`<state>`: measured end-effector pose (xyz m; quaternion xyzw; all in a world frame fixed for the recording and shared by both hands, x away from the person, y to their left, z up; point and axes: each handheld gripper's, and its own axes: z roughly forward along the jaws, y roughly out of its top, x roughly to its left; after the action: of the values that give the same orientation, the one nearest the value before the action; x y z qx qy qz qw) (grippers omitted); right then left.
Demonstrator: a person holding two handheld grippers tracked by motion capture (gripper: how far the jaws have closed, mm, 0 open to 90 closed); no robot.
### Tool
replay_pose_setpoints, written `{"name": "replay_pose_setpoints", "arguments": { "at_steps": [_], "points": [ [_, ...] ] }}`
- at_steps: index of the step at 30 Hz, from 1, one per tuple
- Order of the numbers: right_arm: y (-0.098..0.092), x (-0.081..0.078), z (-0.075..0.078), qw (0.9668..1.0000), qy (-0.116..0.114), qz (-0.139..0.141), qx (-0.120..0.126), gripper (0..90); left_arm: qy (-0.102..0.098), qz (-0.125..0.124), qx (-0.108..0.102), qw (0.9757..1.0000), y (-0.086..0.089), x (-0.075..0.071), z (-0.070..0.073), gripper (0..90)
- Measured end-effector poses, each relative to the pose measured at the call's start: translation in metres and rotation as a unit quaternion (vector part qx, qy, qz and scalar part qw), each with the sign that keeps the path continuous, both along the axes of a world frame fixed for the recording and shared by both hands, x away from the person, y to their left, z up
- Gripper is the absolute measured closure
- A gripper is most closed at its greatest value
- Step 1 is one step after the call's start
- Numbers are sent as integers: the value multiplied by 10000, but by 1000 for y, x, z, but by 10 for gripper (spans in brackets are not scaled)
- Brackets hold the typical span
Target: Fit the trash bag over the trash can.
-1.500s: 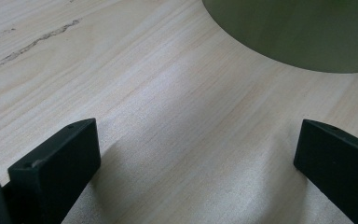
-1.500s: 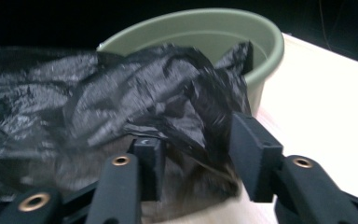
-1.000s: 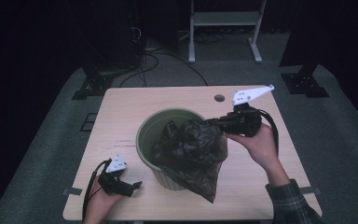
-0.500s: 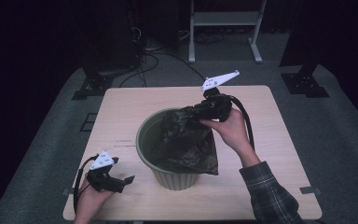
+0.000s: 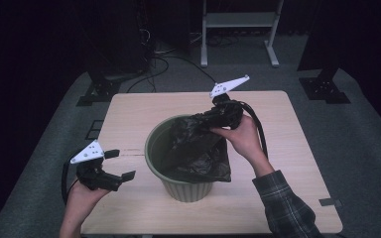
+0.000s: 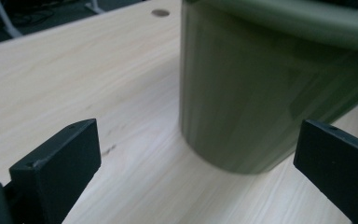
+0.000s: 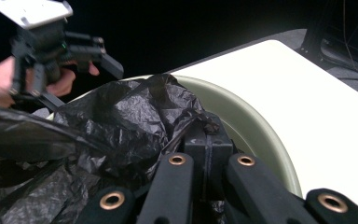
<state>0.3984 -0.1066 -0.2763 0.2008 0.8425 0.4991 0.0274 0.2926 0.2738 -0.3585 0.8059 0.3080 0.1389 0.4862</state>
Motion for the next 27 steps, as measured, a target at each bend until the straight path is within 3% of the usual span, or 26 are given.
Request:
{"name": "replay_pose_setpoints", "arguments": {
  "at_steps": [1,7,11,14,15,20,27],
  "points": [
    [0,0,0,10000,0,0,0,897,0,0,0,10000,0,0,0,0],
    [-1,-1,2,10000,-44,-40,-29,897,-183,-420,-143,9988,-18,6,36,0],
    [3,-2,2,9999,-108,-59,-100,897,-291,-607,-133,9976,-33,13,61,0],
    [7,-2,0,9998,-122,-40,-145,897,-408,-821,-176,9956,-48,18,86,24],
    [7,-2,0,9998,-122,-40,-145,897,-408,-821,-176,9956,-48,18,86,27],
    [13,-2,0,9997,-154,-53,-183,897,-597,-1047,-195,9925,-75,26,117,32],
    [20,-6,-1,9994,-222,-66,-269,897,-559,-1219,-217,9907,-96,37,133,34]
  ]
}}
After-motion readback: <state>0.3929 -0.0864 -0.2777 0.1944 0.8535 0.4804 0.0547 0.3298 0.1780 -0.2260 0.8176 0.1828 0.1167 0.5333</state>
